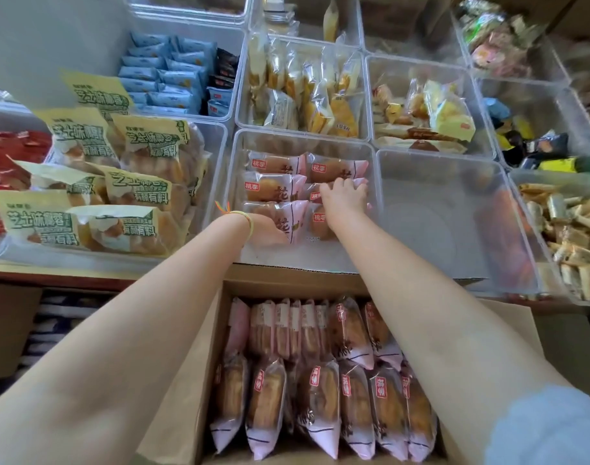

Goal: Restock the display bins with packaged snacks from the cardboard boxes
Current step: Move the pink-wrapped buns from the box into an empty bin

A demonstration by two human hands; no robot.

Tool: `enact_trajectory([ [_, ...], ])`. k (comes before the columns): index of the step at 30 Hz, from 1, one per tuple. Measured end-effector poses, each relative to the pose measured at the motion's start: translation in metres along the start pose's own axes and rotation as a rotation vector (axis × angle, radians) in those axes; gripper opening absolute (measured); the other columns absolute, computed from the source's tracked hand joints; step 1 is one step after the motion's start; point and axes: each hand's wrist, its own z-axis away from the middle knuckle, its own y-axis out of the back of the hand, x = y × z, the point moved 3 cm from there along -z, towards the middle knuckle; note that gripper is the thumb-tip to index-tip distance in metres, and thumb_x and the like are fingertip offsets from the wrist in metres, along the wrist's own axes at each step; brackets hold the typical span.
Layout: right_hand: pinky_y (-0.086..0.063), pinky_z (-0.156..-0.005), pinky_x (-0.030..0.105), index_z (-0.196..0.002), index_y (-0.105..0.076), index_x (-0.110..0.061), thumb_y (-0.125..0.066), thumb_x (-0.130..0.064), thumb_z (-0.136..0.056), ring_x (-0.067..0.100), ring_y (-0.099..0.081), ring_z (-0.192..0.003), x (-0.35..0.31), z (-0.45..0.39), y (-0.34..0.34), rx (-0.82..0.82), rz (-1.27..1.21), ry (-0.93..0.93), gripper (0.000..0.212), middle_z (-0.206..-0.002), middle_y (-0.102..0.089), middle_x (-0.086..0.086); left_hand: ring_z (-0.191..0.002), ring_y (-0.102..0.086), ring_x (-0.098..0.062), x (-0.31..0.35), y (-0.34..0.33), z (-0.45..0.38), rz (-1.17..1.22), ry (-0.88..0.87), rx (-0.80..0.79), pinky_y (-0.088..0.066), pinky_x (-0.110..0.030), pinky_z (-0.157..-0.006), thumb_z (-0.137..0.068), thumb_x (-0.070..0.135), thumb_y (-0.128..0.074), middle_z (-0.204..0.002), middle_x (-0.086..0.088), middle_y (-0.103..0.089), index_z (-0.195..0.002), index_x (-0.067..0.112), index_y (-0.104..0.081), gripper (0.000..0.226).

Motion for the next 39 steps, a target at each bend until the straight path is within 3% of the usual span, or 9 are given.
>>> enact_trajectory([
  [5,-0.035,-0.102,0.052,-0.133,-0.046,-0.015,-0.070,-0.005,-0.078,0.032,-0.049,-0.124,-0.003,0.008,0.016,0.020,-0.053,0.033,0.061,-0.129,-0.052,0.012,-0.129,-0.047,-0.027,0.033,0.004,0.057,-0.007,-0.014,0.125,-0.033,-0.036,-0.104,-0.098,0.040,-0.050,-0.137,-0.007,-0.053,-0.136,0.014,-0.055,0.046],
  [8,-0.040,-0.099,0.046,-0.131,-0.051,-0.014,-0.060,-0.010,-0.090,0.033,-0.051,-0.125,-0.003,0.030,0.035,0.019,-0.185,0.083,0.043,-0.130,-0.055,0.013,-0.113,-0.054,-0.026,0.036,0.001,0.071,0.022,-0.074,0.194,-0.040,-0.031,-0.089,-0.097,0.037,-0.049,-0.125,-0.007,-0.059,-0.121,0.012,-0.062,0.037],
  [11,-0.043,-0.087,0.047,-0.114,-0.059,-0.016,-0.054,-0.015,-0.095,0.033,-0.058,-0.110,0.002,0.067,0.054,0.033,-0.530,0.063,0.020,-0.114,-0.063,0.009,-0.089,-0.057,-0.025,0.043,0.004,0.096,0.137,-0.170,0.447,-0.040,-0.030,-0.071,-0.098,0.026,-0.046,-0.103,-0.009,-0.066,-0.099,0.010,-0.065,0.024],
  [17,-0.053,-0.067,0.036,-0.088,-0.064,-0.012,-0.062,-0.020,-0.095,0.017,-0.063,-0.070,-0.001,0.197,0.077,0.405,-1.255,0.237,0.011,-0.074,-0.065,-0.001,-0.079,-0.063,-0.023,0.041,-0.037,0.192,0.487,-0.428,1.078,-0.052,-0.037,-0.073,-0.087,0.019,-0.056,-0.082,-0.001,-0.071,-0.087,0.014,-0.071,0.016],
  [19,-0.052,-0.062,0.030,-0.086,-0.065,-0.013,-0.064,-0.019,-0.094,0.014,-0.062,-0.066,-0.004,0.234,0.065,0.377,-1.434,0.289,0.009,-0.071,-0.065,-0.003,-0.073,-0.063,-0.020,0.043,-0.064,0.224,0.617,-0.506,1.160,-0.050,-0.033,-0.067,-0.082,0.020,-0.053,-0.076,0.002,-0.069,-0.080,0.014,-0.069,0.018],
  [24,-0.053,-0.057,0.035,-0.086,-0.064,-0.015,-0.058,-0.018,-0.094,0.019,-0.065,-0.059,-0.051,0.276,-0.018,-0.270,-1.469,0.112,0.011,-0.072,-0.070,0.009,-0.068,-0.061,-0.022,0.024,-0.151,0.222,0.618,-0.401,0.956,-0.050,-0.035,-0.063,-0.078,0.029,-0.049,-0.069,0.004,-0.066,-0.077,0.020,-0.068,0.021],
  [27,-0.059,-0.075,0.042,-0.107,-0.058,-0.008,-0.057,-0.025,-0.096,0.029,-0.071,-0.082,-0.096,0.292,-0.068,-0.609,-1.223,-0.044,0.020,-0.096,-0.068,0.013,-0.081,-0.062,-0.035,-0.007,-0.192,0.198,0.366,-0.275,0.908,-0.050,-0.040,-0.065,-0.078,0.030,-0.044,-0.079,-0.006,-0.066,-0.079,0.015,-0.069,0.029],
  [32,-0.046,-0.098,0.041,-0.142,-0.021,-0.003,-0.070,-0.045,-0.088,0.038,-0.054,-0.124,-0.146,0.312,-0.100,-0.551,-1.066,-0.306,0.084,-0.142,-0.048,0.018,-0.136,-0.036,-0.044,-0.059,-0.244,0.175,-0.127,-0.164,0.931,-0.034,-0.064,-0.099,-0.073,0.026,-0.053,-0.148,-0.014,-0.046,-0.109,0.014,-0.067,0.040],
  [39,-0.048,-0.093,0.043,-0.145,-0.017,-0.007,-0.073,-0.032,-0.088,0.040,-0.055,-0.122,-0.167,0.323,-0.114,-0.384,-1.045,-0.394,0.084,-0.147,-0.032,0.017,-0.146,-0.010,-0.045,-0.071,-0.268,0.165,-0.181,-0.125,0.815,-0.026,-0.070,-0.107,-0.088,0.031,-0.059,-0.162,-0.004,-0.023,-0.140,0.019,-0.052,0.054],
])
